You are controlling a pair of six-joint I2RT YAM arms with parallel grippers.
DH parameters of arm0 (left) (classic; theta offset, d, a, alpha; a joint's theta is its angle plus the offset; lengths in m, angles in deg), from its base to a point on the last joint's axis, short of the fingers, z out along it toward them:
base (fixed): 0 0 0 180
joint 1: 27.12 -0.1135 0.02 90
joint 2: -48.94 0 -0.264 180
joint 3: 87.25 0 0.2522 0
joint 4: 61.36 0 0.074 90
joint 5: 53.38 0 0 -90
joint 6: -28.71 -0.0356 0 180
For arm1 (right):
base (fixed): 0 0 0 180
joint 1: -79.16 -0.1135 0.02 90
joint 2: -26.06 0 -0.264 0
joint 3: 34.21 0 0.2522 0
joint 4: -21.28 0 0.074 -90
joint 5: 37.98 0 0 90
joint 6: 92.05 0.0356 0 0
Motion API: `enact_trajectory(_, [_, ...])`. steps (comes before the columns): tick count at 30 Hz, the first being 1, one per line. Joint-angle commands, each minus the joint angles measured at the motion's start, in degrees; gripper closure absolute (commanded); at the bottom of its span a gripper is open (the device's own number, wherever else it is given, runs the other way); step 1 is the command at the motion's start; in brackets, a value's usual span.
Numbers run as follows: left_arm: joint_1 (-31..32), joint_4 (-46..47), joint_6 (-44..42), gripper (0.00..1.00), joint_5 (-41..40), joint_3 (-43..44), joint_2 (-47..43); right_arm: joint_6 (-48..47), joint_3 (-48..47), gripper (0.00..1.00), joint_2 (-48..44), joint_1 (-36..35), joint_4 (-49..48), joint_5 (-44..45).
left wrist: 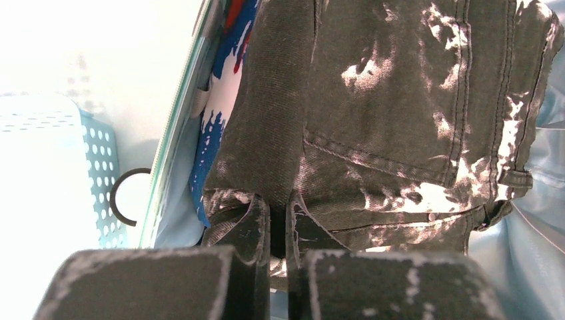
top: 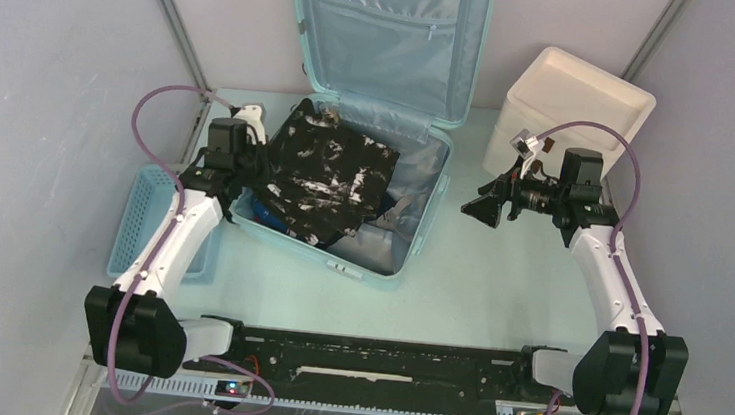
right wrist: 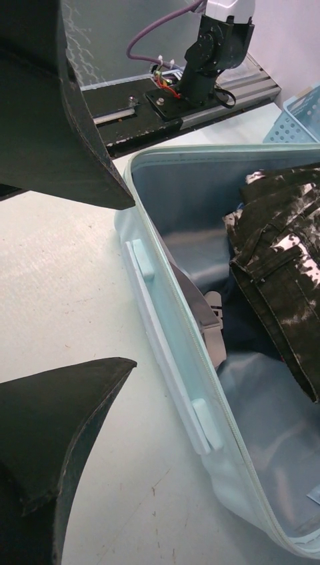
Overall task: Open, take out, and arrange the luggage
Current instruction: Pick up the clothes from the luggage.
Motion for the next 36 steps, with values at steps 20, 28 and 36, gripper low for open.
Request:
enact_trajectory(20, [15.13,0.17,-6.72,1.00,-30.86,-0.07,-5.59,-1.94,-0.98,0.09,0.43,-0.23,0.70,0.10])
enact_trajectory(28, [14.80,-1.19,-8.51,1.00,-40.63,-0.69,-9.83,-1.86,-0.93,0.09,0.22,-0.16,0.74,-0.08])
enact_trajectory(36, [7.73,-2.05,-9.57,1.00,-42.97,-4.26,-15.55,-1.84,-0.96,0.09,0.13,-0.17,0.72,-0.12])
